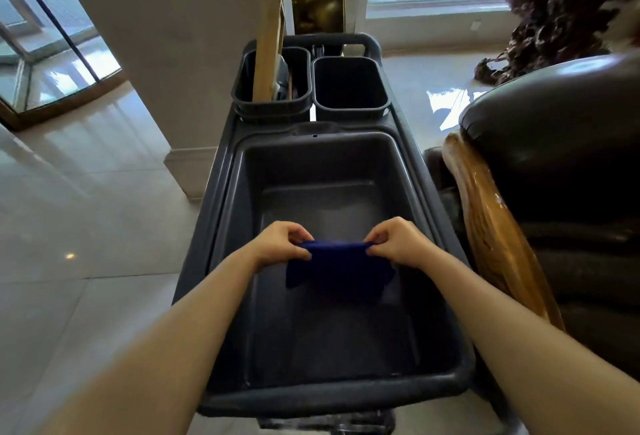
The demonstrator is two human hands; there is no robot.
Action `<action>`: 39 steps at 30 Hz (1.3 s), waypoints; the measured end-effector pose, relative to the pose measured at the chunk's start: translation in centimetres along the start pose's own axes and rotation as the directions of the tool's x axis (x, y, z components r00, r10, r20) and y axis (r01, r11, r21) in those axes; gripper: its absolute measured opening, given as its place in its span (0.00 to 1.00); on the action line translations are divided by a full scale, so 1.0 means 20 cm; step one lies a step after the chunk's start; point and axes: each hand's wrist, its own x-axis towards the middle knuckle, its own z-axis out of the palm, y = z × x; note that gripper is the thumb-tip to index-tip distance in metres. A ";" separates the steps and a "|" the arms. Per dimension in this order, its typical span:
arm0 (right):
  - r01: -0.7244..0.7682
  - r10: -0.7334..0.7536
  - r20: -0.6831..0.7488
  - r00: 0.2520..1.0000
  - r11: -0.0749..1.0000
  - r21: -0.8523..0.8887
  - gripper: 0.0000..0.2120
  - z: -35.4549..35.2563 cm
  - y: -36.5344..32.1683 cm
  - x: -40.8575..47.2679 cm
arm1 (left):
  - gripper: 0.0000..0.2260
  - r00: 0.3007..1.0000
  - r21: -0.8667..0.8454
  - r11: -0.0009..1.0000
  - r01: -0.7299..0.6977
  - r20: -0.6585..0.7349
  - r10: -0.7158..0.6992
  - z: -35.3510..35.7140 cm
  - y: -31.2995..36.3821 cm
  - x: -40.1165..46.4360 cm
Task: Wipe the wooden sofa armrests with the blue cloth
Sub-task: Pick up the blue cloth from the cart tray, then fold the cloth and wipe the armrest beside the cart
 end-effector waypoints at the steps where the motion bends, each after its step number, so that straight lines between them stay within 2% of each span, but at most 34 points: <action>1: 0.020 -0.020 -0.021 1.000 1.000 -0.005 0.07 -0.06 -0.04 -0.01 | 0.11 0.999 0.008 0.999 -0.033 -0.005 0.033 -0.04 0.06 0.00; 8: 0.088 -0.090 -0.109 0.990 0.996 -0.023 0.05 -0.48 -0.18 -0.20 | 0.10 0.977 0.031 0.977 -0.211 0.035 0.210 -0.14 0.47 -0.05; 16: 0.131 -0.145 -0.165 0.976 0.987 -0.092 0.07 -0.92 -0.07 -0.56 | 0.10 0.958 -0.017 0.961 -0.277 0.070 0.278 0.13 0.96 -0.17; 22: 0.187 -0.198 -0.064 0.978 0.972 -0.145 0.12 -1.33 0.31 -0.89 | 0.10 0.943 0.025 0.947 -0.320 0.109 0.316 0.62 1.35 -0.15; 28: 0.170 -0.181 -0.075 0.981 0.976 -0.136 0.15 -1.60 0.80 -1.09 | 0.11 0.957 0.002 0.964 -0.264 0.121 0.262 1.18 1.54 -0.07; 36: 0.112 -0.113 -0.058 0.992 0.994 -0.014 0.16 -1.69 1.35 -1.10 | 0.10 0.978 -0.056 0.980 -0.189 0.074 0.193 1.68 1.60 0.08; 39: 0.065 -0.065 -0.037 0.997 0.998 0.004 0.17 -1.66 1.54 -1.02 | 0.09 0.983 -0.052 0.988 -0.147 0.108 0.152 1.81 1.53 0.21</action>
